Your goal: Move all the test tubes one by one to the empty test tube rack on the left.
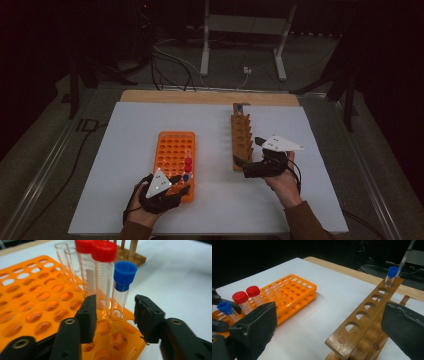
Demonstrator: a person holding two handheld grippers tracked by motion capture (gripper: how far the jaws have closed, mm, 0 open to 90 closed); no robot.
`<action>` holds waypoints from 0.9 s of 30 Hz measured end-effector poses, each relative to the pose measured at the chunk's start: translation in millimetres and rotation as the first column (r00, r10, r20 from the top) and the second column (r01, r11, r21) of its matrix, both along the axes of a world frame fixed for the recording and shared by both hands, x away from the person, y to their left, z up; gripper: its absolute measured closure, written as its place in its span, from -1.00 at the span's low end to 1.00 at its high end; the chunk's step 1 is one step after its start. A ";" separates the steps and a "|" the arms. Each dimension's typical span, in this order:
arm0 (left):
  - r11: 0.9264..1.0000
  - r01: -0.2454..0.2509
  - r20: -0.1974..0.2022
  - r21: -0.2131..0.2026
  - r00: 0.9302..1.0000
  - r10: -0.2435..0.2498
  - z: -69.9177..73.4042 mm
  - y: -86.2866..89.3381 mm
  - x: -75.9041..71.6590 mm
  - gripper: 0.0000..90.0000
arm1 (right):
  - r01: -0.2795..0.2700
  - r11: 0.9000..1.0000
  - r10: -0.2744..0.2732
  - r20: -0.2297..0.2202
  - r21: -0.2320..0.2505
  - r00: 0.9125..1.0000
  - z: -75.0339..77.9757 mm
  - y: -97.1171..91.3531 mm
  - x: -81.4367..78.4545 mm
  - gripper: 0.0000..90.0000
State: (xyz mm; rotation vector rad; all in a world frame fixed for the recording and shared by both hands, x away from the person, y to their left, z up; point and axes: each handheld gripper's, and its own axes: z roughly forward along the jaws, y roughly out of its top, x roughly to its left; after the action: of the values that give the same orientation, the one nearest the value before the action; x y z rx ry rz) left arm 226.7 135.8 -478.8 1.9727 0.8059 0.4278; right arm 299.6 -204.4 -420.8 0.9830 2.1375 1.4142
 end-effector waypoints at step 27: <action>0.967 -0.212 0.060 -0.140 0.973 0.222 17.1 25.6 11.6 -0.99 | 0.077 0.997 -0.077 0.025 0.002 0.997 20.9 15.4 44.6 -0.98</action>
State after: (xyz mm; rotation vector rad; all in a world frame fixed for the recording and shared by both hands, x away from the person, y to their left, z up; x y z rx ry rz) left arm 238.3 161.5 -461.7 1.7422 0.9811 0.5596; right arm 344.2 -189.1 -399.9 1.0312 2.0583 1.3839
